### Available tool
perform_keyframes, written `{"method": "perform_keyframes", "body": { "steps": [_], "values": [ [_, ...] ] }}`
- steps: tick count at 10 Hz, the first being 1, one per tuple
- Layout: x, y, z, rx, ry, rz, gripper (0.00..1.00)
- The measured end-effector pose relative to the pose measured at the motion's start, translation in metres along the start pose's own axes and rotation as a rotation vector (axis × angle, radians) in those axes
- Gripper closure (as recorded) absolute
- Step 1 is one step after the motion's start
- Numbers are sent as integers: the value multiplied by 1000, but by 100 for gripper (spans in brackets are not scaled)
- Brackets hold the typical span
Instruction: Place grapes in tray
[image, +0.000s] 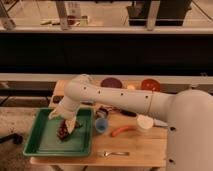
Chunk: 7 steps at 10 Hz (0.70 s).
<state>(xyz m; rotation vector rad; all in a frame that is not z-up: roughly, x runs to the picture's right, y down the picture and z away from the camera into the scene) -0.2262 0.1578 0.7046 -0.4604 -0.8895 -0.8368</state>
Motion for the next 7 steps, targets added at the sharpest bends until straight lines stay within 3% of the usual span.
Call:
{"method": "perform_keyframes", "body": {
  "steps": [2,7],
  "values": [
    [0,-1,-1,4,22,26,20],
    [-22,-27,-39,50,103,14,20]
  ]
}}
